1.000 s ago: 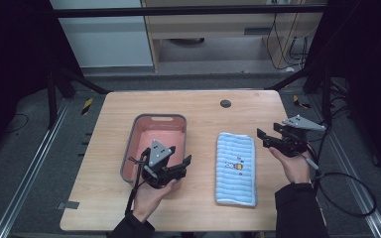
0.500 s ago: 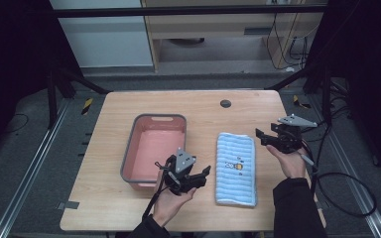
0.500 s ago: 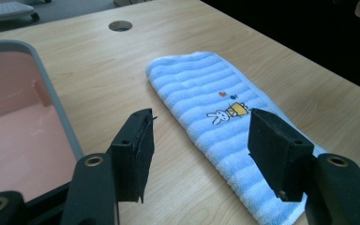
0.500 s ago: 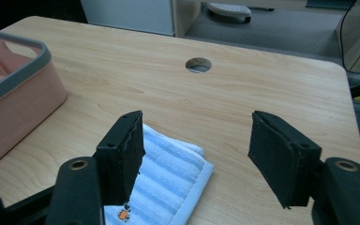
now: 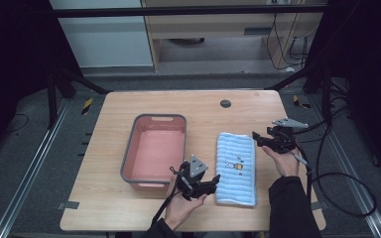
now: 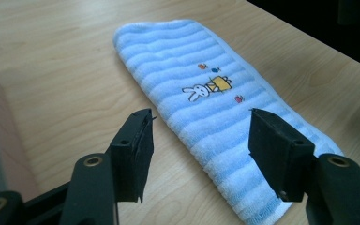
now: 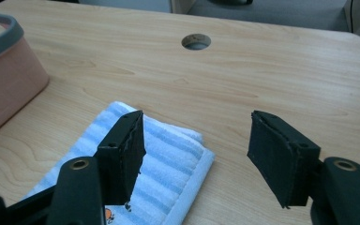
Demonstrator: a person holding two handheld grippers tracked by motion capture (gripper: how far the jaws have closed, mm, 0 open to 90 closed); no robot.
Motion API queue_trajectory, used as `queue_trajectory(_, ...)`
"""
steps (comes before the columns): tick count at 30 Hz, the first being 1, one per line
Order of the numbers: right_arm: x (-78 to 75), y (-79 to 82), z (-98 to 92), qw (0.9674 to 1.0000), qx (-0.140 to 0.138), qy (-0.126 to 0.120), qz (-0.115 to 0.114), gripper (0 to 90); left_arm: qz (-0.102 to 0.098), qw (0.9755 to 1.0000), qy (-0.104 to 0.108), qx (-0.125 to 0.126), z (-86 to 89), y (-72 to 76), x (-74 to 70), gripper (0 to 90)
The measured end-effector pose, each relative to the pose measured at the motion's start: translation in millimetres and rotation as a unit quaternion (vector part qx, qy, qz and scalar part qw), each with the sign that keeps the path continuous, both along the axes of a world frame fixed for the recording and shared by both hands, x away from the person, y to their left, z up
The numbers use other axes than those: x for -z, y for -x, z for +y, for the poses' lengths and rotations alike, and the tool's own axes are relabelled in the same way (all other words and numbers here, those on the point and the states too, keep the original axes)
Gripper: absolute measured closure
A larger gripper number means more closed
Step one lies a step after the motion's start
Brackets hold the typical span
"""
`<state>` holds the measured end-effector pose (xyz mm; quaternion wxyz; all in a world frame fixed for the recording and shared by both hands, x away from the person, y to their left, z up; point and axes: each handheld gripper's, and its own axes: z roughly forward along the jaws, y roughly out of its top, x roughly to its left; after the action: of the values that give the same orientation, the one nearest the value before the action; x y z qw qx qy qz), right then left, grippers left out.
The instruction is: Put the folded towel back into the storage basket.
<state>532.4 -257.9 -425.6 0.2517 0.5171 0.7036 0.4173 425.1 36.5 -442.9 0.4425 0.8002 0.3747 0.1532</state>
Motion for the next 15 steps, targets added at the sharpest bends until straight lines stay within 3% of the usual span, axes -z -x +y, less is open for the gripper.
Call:
queue_trajectory(6, 14.6, -5.6, 1.4, 0.9999, 0.002, -0.005, 0.011, 37.0, 0.016, 0.9998, -0.015, 0.004, -7.7, -0.9, 16.3, 40.4)
queue_trajectory(10, 25.5, -10.1, 3.8, 0.9997, 0.001, 0.004, 0.023, 37.5, 0.025, 0.9995, -0.019, 0.008, -11.4, -1.4, 24.7, 40.3)
queue_trajectory(15, 40.4, -16.2, 8.3, 0.9992, 0.006, 0.01, 0.039, 38.6, 0.026, 0.9992, -0.029, 0.01, -15.0, -0.7, 31.5, 40.3)
